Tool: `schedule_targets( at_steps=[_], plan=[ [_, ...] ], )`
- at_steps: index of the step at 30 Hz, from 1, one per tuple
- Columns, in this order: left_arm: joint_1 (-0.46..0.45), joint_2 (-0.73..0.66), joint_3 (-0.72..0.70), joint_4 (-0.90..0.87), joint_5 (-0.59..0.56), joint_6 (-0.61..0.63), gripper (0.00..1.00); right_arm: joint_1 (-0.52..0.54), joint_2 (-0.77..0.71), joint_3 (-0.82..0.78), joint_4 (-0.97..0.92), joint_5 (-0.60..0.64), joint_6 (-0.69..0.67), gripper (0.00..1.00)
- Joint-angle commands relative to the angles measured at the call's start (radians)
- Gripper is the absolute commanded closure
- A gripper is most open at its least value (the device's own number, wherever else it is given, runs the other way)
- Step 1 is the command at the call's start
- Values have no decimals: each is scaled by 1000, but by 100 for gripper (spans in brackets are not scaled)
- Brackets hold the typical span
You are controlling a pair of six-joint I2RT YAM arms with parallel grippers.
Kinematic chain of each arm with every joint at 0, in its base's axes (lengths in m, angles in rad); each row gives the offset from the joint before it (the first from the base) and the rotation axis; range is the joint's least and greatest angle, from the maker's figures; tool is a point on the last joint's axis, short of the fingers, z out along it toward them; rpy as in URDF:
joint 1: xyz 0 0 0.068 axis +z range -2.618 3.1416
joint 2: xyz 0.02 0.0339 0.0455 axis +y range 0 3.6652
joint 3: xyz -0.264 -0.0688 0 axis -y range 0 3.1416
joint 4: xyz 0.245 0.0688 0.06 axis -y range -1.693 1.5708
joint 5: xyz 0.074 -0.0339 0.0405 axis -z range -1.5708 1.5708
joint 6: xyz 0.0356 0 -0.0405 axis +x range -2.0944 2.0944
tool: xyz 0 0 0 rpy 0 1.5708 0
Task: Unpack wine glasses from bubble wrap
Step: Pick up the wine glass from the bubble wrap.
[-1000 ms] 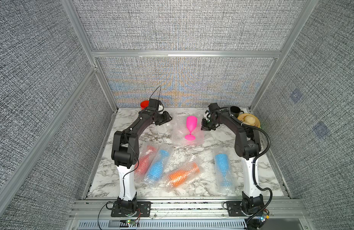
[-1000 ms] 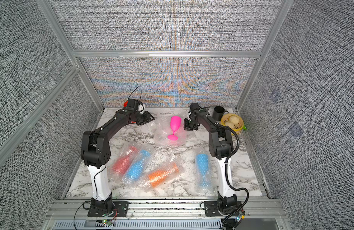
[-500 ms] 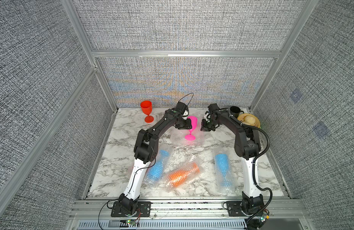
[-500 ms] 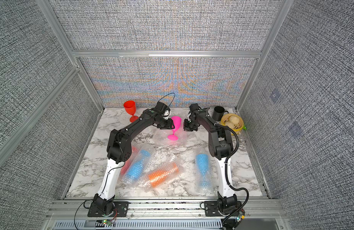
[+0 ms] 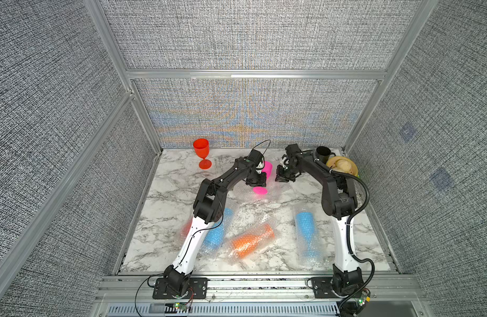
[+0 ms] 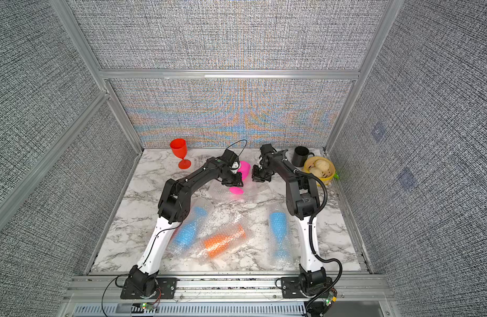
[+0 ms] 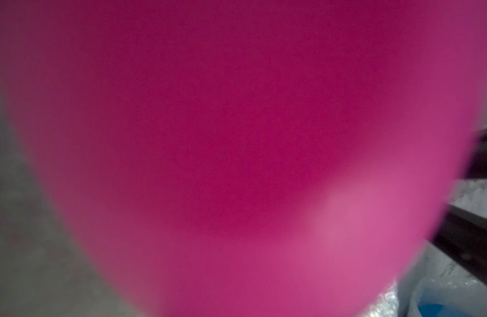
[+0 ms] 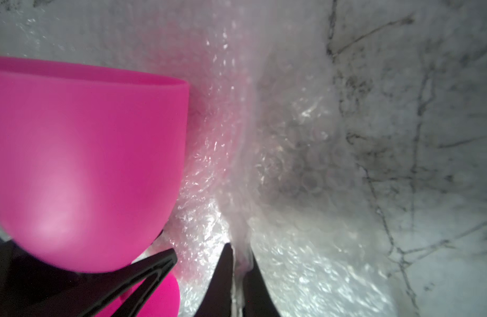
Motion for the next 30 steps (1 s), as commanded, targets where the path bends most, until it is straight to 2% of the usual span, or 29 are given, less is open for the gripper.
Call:
schedule_targets(
  at_steps=[1,6,10,14,16,19,21,30],
  plan=[
    [-2,8,5,0,-11,-3,85,2,6,-4,0,-17,9,88],
    [10,-52,-30,21,7,14,99,1,7,-1,-9,-6,1,88],
    [42,-133,-120,79,30,6,100,-7,10,-4,-14,-2,3,88],
    [63,-172,-167,102,59,9,100,-11,8,-1,-23,16,2,80],
    [69,-182,-181,106,71,11,100,-12,3,2,-30,26,1,71],
    [70,-205,-219,140,85,11,100,-15,-11,8,-47,41,-3,51],
    [72,-229,-246,165,88,16,100,-15,-35,1,-44,43,-3,42],
    [83,-428,-495,438,5,61,100,-15,-122,39,-89,11,16,26]
  ],
)
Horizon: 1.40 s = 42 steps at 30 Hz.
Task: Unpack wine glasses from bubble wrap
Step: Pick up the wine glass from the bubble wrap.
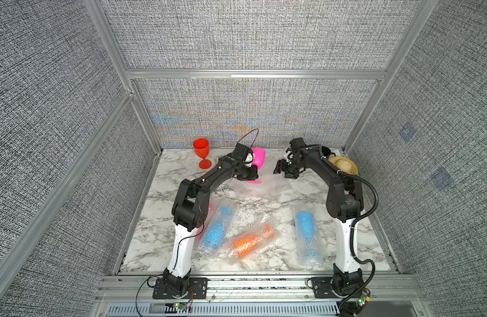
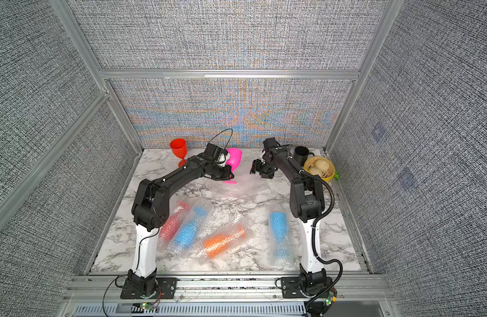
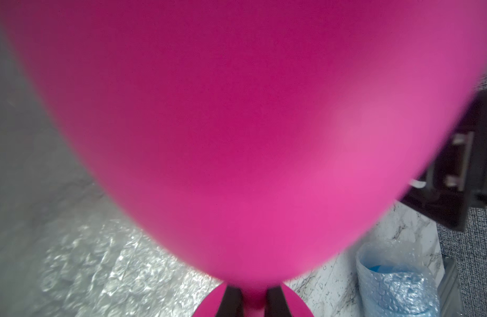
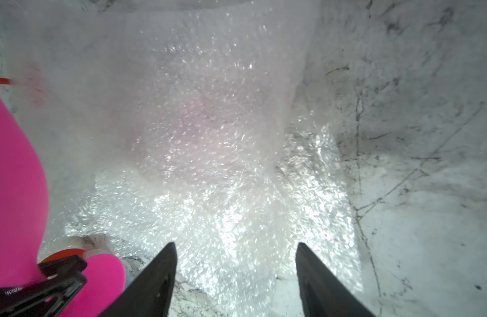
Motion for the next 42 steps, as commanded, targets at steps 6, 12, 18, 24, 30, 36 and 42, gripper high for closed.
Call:
schedule_targets(
  at_steps=[6,12,18,24,30,36,42],
  plan=[
    [1,-235,-453,710,-59,161,100,0,-106,16,-32,-33,79,29],
    [-13,-319,-745,1181,-16,536,100,-3,-178,53,-39,-143,150,42],
    [-13,-329,-848,1336,16,708,100,-2,-303,-19,-4,-236,129,42],
    [-13,-319,-894,1409,46,771,100,2,-442,-118,82,-332,35,50],
    [-14,-310,-889,1418,44,771,100,13,-411,-57,-42,-345,-62,58],
    [-13,-312,-886,1410,52,759,100,54,-353,7,-109,-355,-118,61],
    [-14,-315,-879,1397,60,742,100,74,-328,35,-131,-333,-140,81]
  ],
)
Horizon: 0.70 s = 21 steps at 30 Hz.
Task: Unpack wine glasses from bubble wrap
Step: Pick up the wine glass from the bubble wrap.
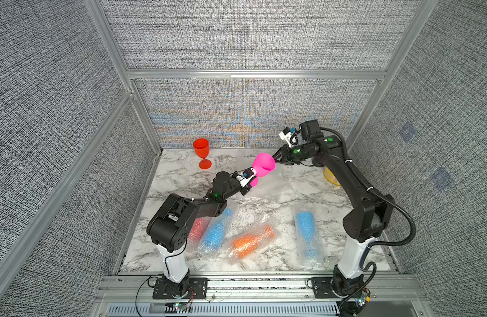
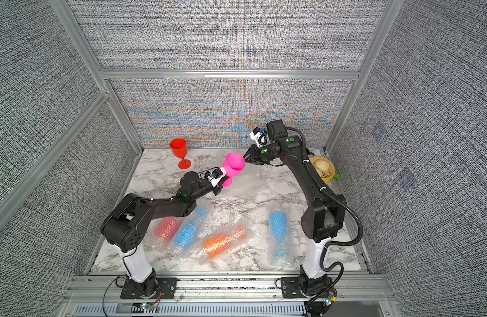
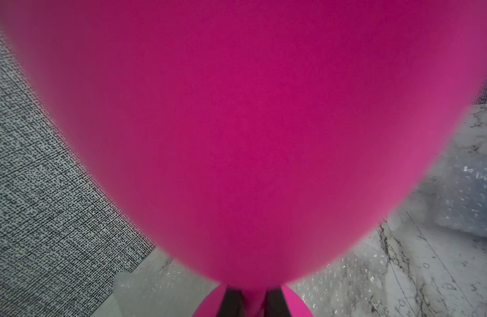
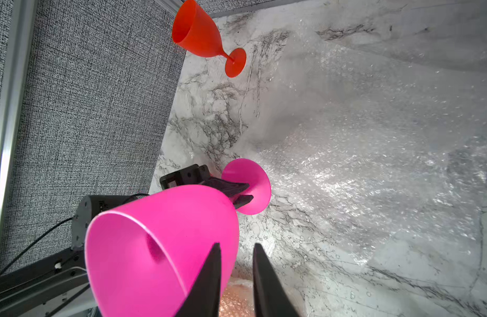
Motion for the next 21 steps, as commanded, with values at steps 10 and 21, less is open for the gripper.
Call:
schedule_targets(
  at_steps=[10,21],
  plan=[
    [-1,7,12,-16,12,-5,100,5,-81,15,-43,75,-33,75],
    [-1,11,23,-7,13,-19,100,10,-89,-50,-10,1,-9,69]
  ],
)
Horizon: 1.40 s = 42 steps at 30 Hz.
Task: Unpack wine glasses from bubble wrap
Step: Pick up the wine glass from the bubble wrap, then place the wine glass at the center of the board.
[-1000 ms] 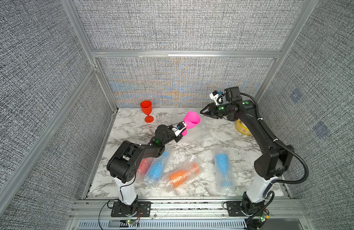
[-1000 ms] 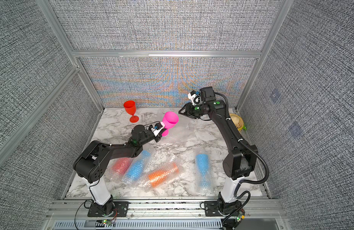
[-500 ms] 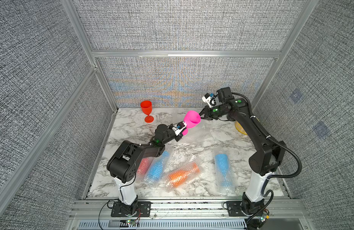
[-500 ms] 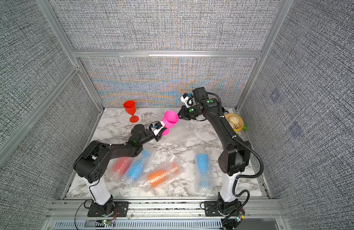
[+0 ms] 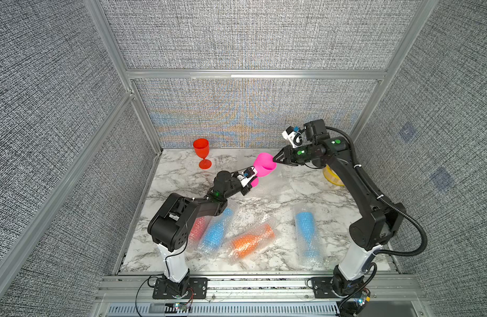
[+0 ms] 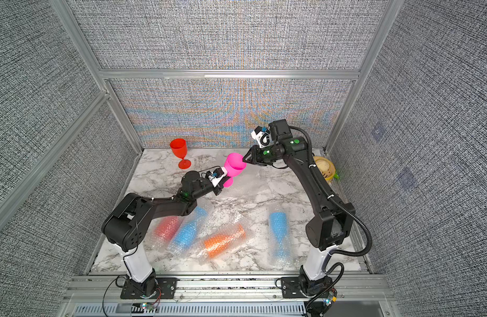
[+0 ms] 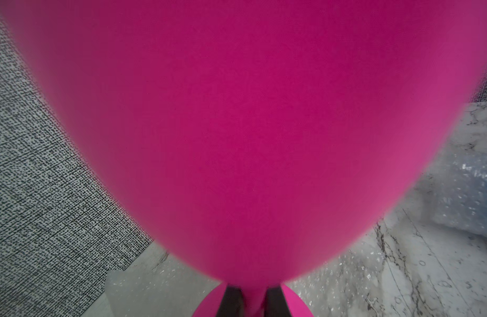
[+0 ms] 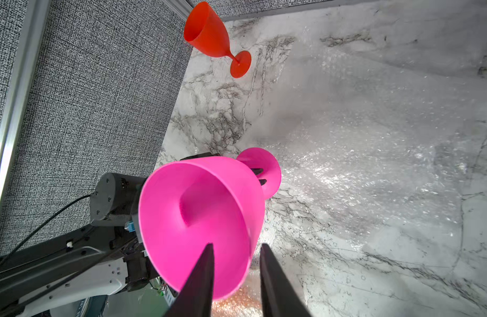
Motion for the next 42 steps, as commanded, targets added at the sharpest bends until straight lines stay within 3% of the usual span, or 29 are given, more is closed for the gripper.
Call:
schedule_targets(
  at_steps=[1,4,8,11,15,17,20,24,27,31,37,40,42],
  plan=[
    [0,-1,5,27,3,-8,100,3,11,-2,3,-17,1,69],
    [0,-2,6,30,10,-19,100,6,26,3,6,-23,2,77],
    [0,-1,11,23,15,-32,100,16,60,43,-13,-8,2,100],
    [0,-2,2,22,13,-33,98,24,79,77,-38,32,-4,100],
    [-6,-21,-14,14,-24,-48,44,27,111,149,-96,105,-6,100],
    [-6,-38,-8,-18,-36,-63,0,24,121,182,-116,148,0,100],
    [-9,-84,11,-95,-80,-95,0,9,154,243,-150,191,9,100],
    [-11,-177,23,-167,-302,-253,0,-40,214,325,-197,321,58,100],
    [-8,-258,112,-418,-474,-417,0,-93,264,373,-205,403,97,100],
    [-6,-287,349,-917,-407,-480,0,-154,343,450,-219,474,120,100],
    [1,-354,340,-963,-358,-705,0,-222,474,608,-279,583,152,100],
    [22,-369,333,-1047,-447,-842,0,-249,511,631,-266,605,161,100],
    [79,-364,304,-1031,-377,-928,0,-268,529,635,-250,622,174,100]
  ],
)
